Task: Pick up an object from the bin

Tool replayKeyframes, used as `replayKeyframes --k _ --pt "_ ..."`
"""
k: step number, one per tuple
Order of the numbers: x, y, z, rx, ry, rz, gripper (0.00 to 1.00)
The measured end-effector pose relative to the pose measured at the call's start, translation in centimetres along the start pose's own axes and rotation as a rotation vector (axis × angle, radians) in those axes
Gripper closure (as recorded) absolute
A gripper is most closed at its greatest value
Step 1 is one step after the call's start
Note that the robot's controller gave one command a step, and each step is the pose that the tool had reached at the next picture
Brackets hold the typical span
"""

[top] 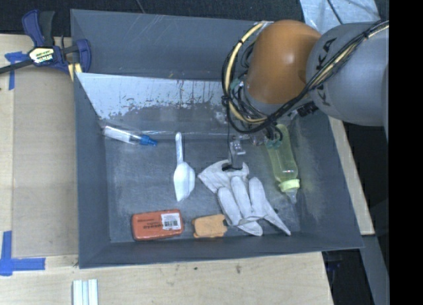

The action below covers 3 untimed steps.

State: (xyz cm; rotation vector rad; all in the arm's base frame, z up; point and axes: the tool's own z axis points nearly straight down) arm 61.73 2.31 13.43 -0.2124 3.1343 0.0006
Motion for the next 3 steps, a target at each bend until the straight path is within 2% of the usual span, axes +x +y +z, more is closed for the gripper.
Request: replayKeyframes --k 1,2,3 --pt "1.5 0.6 1.1 0.001 -0.009 0.042 0.0" --pt "3.3 0.6 5.4 0.001 -0.004 0.066 0.0" --pt "3.2 0.3 6.8 0.0 -0.008 0.047 1.0"
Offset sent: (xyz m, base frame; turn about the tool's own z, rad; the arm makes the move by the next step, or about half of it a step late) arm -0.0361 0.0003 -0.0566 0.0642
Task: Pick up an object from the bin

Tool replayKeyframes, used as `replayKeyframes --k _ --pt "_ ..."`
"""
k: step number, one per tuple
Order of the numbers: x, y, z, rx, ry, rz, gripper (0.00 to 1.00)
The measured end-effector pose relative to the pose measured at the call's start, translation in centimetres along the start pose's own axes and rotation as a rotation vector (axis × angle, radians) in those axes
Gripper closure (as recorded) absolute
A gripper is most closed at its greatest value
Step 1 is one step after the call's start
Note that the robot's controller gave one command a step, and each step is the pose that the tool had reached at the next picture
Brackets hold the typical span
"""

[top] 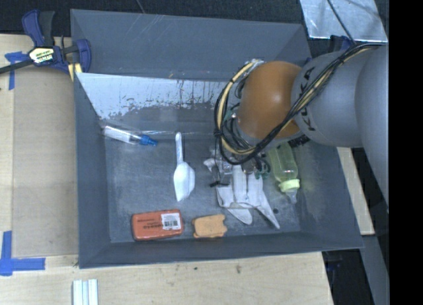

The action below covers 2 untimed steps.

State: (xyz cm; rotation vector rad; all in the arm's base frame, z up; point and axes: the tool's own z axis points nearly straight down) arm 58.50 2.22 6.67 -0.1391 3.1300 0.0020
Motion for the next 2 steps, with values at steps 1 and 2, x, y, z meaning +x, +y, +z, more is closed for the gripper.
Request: replayKeyframes --k 1,2 --pt "-0.1 -0.1 -0.5 0.0 -0.001 -0.006 1.0" --pt "0.6 -2.7 -12.9 0.001 0.005 -0.034 1.0"
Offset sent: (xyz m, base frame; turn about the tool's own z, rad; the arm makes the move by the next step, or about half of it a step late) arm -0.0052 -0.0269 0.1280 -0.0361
